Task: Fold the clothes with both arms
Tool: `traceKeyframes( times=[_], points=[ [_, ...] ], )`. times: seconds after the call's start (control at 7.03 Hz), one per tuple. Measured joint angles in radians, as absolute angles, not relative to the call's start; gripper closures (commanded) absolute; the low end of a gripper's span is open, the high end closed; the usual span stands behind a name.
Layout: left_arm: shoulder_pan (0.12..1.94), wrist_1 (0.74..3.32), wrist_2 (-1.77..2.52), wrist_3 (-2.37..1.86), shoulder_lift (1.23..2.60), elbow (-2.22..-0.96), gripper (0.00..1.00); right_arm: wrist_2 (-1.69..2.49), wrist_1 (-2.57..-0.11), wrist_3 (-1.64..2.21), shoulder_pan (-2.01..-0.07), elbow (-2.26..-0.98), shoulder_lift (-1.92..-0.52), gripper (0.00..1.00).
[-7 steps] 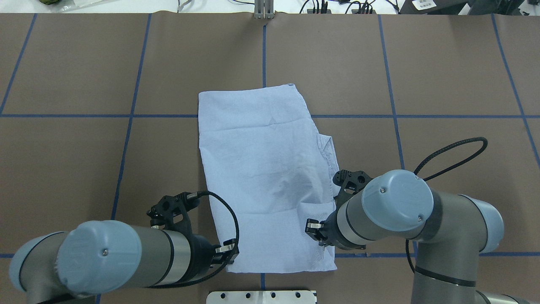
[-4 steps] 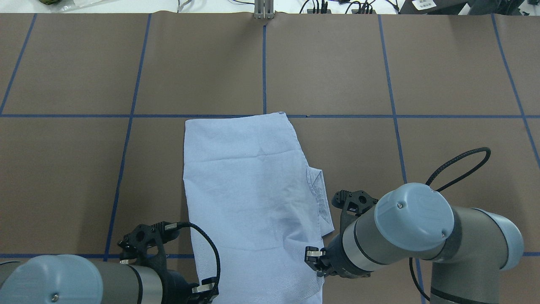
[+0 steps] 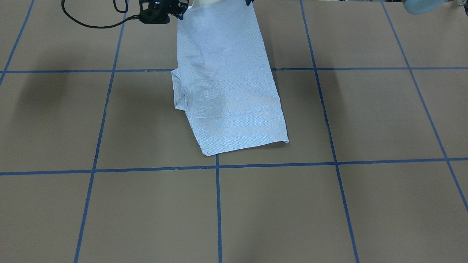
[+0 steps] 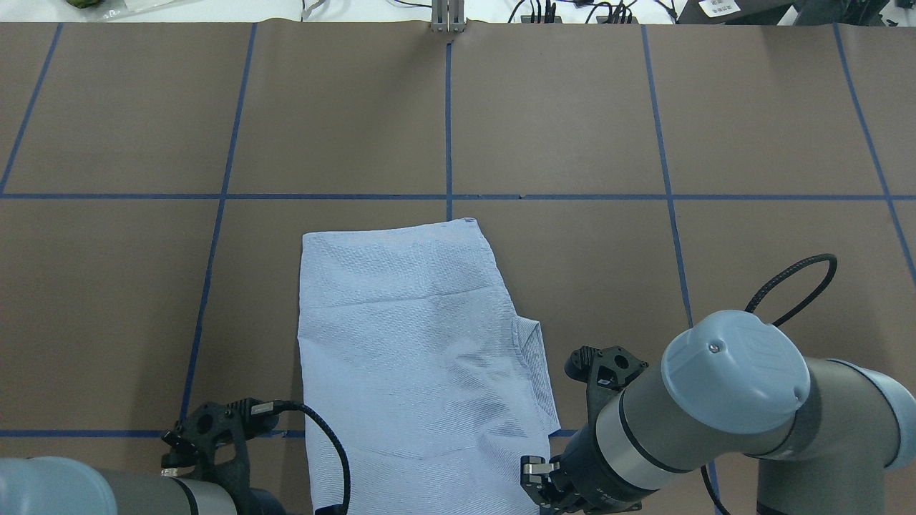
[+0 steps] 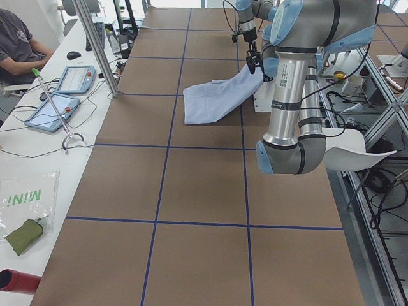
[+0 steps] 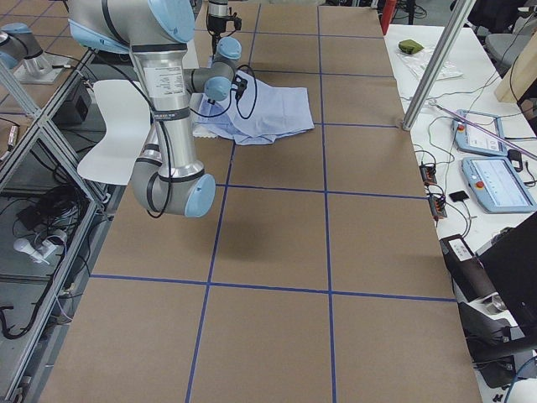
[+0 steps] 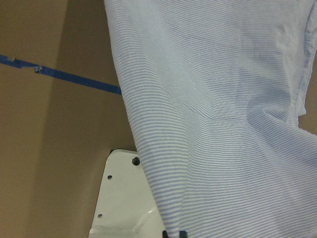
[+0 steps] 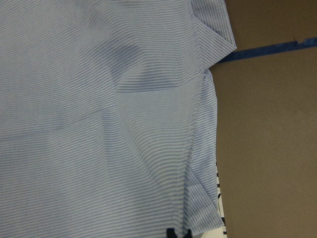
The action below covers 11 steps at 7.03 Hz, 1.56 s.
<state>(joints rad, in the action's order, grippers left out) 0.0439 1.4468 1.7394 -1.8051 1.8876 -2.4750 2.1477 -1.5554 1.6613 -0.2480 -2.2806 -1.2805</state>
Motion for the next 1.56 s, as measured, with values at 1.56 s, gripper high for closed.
traceKeyframes(
  times=[1.56],
  points=[
    [0.536, 1.568, 1.866, -1.34, 1.982, -2.085, 1.0, 2.154, -1.552, 1.536, -0.562, -1.917, -1.029, 1.0]
  ],
)
